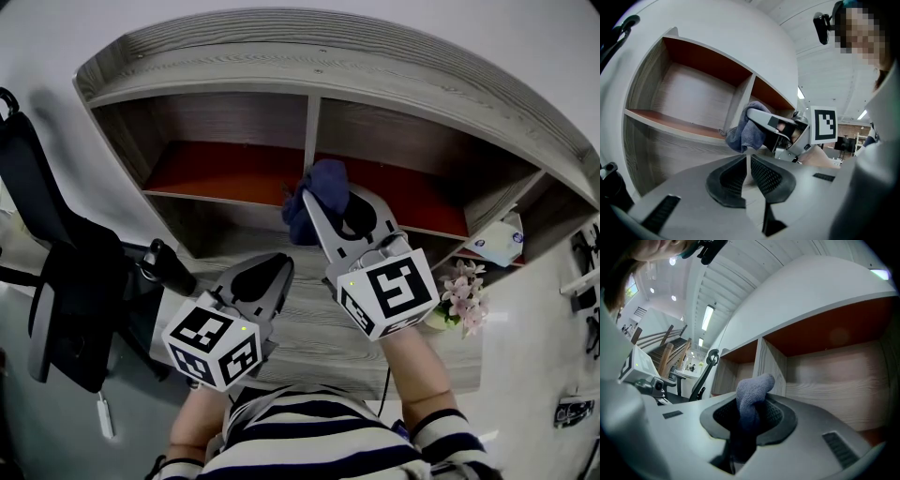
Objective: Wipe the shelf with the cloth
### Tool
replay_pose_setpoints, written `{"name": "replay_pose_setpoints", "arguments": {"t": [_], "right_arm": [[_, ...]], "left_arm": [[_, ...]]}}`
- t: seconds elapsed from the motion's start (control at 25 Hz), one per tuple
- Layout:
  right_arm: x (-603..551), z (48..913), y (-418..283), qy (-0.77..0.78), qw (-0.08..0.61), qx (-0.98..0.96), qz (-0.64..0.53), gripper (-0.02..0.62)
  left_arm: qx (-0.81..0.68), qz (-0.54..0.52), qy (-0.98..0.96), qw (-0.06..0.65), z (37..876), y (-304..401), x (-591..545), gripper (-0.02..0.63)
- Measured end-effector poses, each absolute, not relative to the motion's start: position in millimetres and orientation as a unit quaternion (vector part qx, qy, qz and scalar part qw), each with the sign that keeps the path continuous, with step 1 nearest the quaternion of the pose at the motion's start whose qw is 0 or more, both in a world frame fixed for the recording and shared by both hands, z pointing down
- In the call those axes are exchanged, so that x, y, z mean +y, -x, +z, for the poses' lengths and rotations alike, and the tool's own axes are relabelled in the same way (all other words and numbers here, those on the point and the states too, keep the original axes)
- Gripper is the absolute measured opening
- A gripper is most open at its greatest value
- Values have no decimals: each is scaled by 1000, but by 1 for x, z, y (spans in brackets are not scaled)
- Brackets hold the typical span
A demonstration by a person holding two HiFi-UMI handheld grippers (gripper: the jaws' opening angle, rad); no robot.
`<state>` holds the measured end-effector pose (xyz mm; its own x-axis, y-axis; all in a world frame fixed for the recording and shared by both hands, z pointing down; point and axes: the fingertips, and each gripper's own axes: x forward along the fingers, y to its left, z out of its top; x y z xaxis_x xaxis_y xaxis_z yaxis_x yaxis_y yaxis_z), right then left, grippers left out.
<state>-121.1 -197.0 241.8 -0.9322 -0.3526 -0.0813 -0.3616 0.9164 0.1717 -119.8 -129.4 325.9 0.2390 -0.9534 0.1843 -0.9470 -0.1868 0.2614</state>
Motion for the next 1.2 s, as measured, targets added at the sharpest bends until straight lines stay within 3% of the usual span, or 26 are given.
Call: {"name": "replay_pose_setpoints", "arguments": {"t": [0.44,0.72,1.2], "right_arm": [[-197,252,121,186,9,978,88,97],[-191,235,108,195,36,975,102,97],[-205,264,97,238,-6,960,149,97]], "left_arm": [[-610,-11,-775,164,327,116,-131,41],[-611,-20,-775,163,325,118,-131,40],[-595,-17,-786,168,329,104,-136,41]]}}
